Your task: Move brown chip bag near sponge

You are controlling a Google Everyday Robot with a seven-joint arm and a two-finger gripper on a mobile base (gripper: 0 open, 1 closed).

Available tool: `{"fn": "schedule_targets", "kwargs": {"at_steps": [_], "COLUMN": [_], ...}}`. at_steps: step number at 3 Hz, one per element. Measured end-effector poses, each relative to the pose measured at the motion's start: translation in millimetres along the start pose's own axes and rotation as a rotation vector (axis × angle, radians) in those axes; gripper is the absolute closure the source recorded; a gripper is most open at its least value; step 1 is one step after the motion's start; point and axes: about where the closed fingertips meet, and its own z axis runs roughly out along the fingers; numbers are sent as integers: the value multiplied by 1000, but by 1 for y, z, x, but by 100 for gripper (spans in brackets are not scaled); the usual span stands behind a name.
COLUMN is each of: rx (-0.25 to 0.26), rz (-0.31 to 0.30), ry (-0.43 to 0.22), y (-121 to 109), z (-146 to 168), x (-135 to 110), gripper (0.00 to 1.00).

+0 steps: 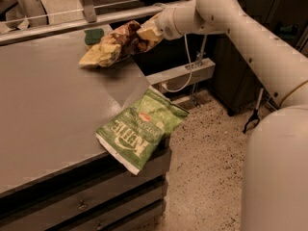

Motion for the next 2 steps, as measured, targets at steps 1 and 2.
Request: {"fn": "schedule_targets", "kwargs": {"at_steps": [1, 2], "rx": [-1, -46], "rz": [24, -29], "ry": [-78, -148], "y": [5, 24], "z": [20, 34], "x": [8, -6], "gripper": [100, 100]}}
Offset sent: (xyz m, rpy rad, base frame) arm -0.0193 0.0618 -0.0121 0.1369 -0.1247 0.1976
